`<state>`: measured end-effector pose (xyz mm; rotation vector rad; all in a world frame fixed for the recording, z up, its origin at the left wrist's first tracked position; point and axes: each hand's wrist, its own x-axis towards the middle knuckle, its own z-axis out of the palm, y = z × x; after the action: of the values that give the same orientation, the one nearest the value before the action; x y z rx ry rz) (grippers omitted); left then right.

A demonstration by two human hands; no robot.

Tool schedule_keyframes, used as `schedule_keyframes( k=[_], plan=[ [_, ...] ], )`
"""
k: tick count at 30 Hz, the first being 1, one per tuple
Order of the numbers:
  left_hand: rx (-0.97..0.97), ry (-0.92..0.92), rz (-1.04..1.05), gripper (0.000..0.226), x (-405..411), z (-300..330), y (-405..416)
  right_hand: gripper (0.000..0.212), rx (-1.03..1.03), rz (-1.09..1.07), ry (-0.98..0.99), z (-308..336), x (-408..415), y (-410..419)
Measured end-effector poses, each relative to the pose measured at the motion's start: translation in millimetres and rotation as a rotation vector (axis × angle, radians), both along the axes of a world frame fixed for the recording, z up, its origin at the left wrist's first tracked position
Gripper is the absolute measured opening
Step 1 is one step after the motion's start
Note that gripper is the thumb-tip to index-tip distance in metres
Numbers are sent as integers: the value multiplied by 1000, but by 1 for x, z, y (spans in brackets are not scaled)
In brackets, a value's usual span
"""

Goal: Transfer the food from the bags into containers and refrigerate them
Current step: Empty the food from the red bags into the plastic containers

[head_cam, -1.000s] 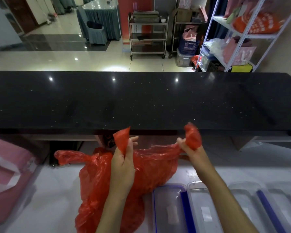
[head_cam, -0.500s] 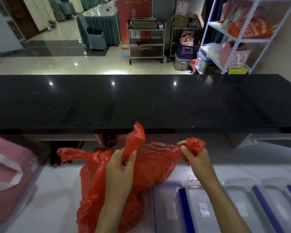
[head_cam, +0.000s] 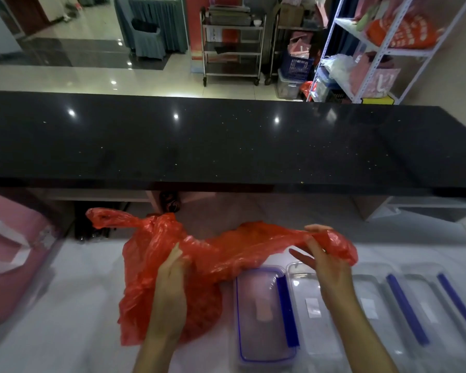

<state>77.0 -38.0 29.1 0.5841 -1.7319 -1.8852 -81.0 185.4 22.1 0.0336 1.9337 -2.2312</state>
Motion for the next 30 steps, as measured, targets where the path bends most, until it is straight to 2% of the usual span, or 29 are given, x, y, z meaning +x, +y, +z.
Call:
schedule_keyframes(
  k=[1, 2, 3, 4, 6, 8, 9, 12, 15, 17, 19, 20, 22, 23, 25, 27, 30],
  plan=[
    [5, -36, -9, 43, 3, 3, -1, 15, -17, 9, 8, 2, -2, -1],
    [-35, -70, -8, 31, 5, 7, -2, 17, -29, 18, 11, 5, -5, -3],
    [-104, -97, -17, 20, 6, 14, -1, 17, -29, 19, 7, 8, -7, -6],
    [-174, -118, -24, 21, 5, 19, -1, 18, -16, 13, 7, 12, -8, -10],
    [-218, -138, -63, 44, 4, 22, -4, 21, -1, -2, 23, 16, -11, -16],
    [-104, -179, -99, 75, 2, 20, -8, 22, -15, 1, 61, 22, -16, -22],
    [-75, -198, -128, 81, -1, 21, -6, 23, -25, 6, 81, 24, -18, -24],
    [-170, -288, -245, 72, -15, 27, 5, 29, -47, 58, 98, 30, -26, -36],
    [-322, -313, -298, 117, -45, 30, 16, 18, -19, 209, 178, 40, -25, -57],
    [-359, -244, -282, 126, -70, 26, 19, 9, 35, 277, 248, 48, -23, -71],
    [-396, -224, -238, 115, -93, 23, 19, 11, 129, 309, 354, 58, -20, -82],
    [-433, -227, -192, 94, -104, 19, 17, 7, 158, 333, 397, 61, -20, -86],
    [-521, -257, -58, 30, -118, 14, 11, 7, 189, 385, 494, 67, -23, -89],
    [-523, -247, -9, 12, -120, 13, 6, 11, 204, 410, 537, 68, -26, -89],
    [-446, -192, 31, 14, -121, 14, -1, 29, 209, 470, 566, 68, -30, -86],
    [-393, -143, 41, 26, -118, 24, -5, 49, 213, 526, 569, 62, -35, -77],
    [-367, -30, 15, 35, -118, 47, -5, 85, 336, 569, 517, 54, -38, -60]
  ],
)
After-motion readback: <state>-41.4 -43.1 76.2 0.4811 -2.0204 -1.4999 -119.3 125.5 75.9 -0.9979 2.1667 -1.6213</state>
